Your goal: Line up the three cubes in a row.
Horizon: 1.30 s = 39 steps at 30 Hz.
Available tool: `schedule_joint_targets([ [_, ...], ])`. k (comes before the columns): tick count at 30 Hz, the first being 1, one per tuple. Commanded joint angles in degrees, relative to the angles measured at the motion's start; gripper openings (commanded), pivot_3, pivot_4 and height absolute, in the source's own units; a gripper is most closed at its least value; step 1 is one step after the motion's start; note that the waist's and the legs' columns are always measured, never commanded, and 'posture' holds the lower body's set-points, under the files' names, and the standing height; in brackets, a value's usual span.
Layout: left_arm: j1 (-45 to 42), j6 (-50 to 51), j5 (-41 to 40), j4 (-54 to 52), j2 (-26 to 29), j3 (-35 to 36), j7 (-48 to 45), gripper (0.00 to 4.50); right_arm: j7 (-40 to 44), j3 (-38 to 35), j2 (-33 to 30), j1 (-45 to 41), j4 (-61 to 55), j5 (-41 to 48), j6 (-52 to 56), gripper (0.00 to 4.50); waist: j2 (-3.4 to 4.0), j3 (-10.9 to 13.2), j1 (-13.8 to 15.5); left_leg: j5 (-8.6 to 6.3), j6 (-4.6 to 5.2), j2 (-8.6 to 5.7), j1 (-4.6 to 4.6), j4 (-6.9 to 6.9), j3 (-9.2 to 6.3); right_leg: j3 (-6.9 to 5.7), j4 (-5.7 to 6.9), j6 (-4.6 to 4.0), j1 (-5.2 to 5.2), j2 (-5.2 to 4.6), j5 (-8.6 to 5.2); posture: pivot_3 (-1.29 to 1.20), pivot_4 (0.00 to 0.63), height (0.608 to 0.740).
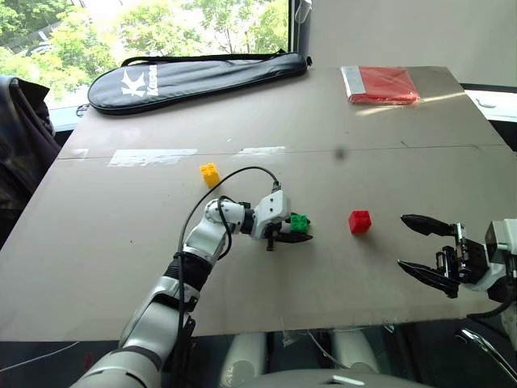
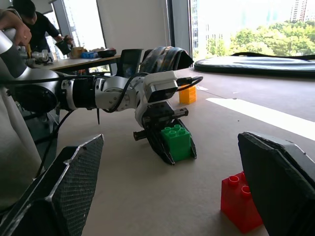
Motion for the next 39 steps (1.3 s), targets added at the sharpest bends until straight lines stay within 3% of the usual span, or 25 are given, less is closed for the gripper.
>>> schedule_joint_targets([
  [1, -1.5, -0.8, 1.8, 3.0, -2.8, -1.1, 2.2, 1.35, -1.5, -2.5, 0.1, 0.3, -2.4, 0.3, -1.0, 4.50, 0.00, 0.0, 0.0, 0.00, 0.00, 0.01, 0.00, 0.00, -0.01, 0.00, 0.00, 0.00, 0.00, 0.01, 0.00, 0.00, 0.150, 0.694],
  [7, -2.4, -0.8, 3.5, 4.8, -6.4, -2.1, 3.5, 1.35, -2.7, -2.5, 0.4, 0.3, -3.1, 0.1, -1.2, 4.50, 0.00, 0.0, 0.1, 0.00, 0.00, 0.00, -0.02, 0.01, -0.05, -0.01, 0.00, 0.01, 0.00, 0.00, 0.00, 0.00, 0.150, 0.694],
  [23, -6.3, -3.7, 5.1, 12.1, -7.4, -2.9, -1.3, 1.35, -1.3, -2.8, -0.6, 0.6, -1.7, -0.9, -0.9, 4.50, -0.01, 0.0, 0.1, 0.00, 0.01, -0.02, -0.01, 0.05, -0.07, -0.06, 0.00, 0.02, 0.05, -0.03, -0.01, 0.00, 0.150, 0.694],
  [24, -6.1, -3.6, 5.1, 12.0, -7.3, -2.9, -1.4, 2.43, -1.3, -2.8, -0.7, 0.5, -1.6, -1.0, -1.0, 4.50, -0.01, 0.0, 0.1, 0.00, 0.01, -0.02, -0.02, 0.05, -0.07, -0.06, 0.00, 0.02, 0.05, -0.02, -0.01, 0.00, 0.150, 0.694],
  [25, -6.1, -3.6, 5.3, 12.0, -7.3, -2.8, -1.2, 2.54, -1.2, -2.9, -0.7, 0.5, -1.6, -1.0, -1.0, 4.50, -0.01, 0.0, 0.1, 0.00, 0.01, -0.02, -0.02, 0.05, -0.07, -0.06, 0.00, 0.02, 0.05, -0.02, -0.01, 0.00, 0.150, 0.694],
  [28, -6.1, -3.8, 5.6, 12.2, -7.2, -2.6, -0.5, 3.53, -1.0, -2.9, -0.7, 0.5, -1.4, -1.1, -1.0, 4.50, -0.01, 0.0, 0.1, 0.00, 0.01, -0.01, -0.01, 0.06, -0.08, -0.06, 0.00, 0.02, 0.06, -0.03, -0.01, 0.00, 0.150, 0.694],
  [30, -6.0, -4.0, 5.7, 12.1, -7.1, -2.6, -0.3, 4.46, -0.9, -3.0, -0.7, 0.4, -1.3, -1.2, -0.9, 4.50, -0.01, 0.0, 0.1, 0.00, 0.01, -0.01, 0.01, 0.07, -0.09, -0.05, 0.00, 0.04, 0.07, -0.03, -0.02, 0.00, 0.150, 0.694],
  [34, -5.4, -3.8, 5.3, 9.9, -6.0, -1.8, 0.6, 4.46, -0.8, -3.1, -0.8, 0.3, -1.2, -1.3, -0.8, 4.50, -0.01, 0.0, 0.0, 0.00, 0.01, 0.03, 0.02, 0.07, -0.10, -0.05, 0.00, 0.05, 0.07, -0.01, -0.03, 0.00, 0.150, 0.694],
  [39, -3.1, 1.2, 2.5, -1.5, 0.6, 1.8, 0.5, 4.46, -0.7, -3.3, -1.3, -0.1, -1.7, -0.9, -0.2, 4.50, -0.01, 0.0, -0.9, 0.00, 0.00, 0.12, 0.03, 0.07, -0.11, 0.04, 0.03, -0.02, 0.02, 0.10, 0.02, 0.00, 0.150, 0.694],
])
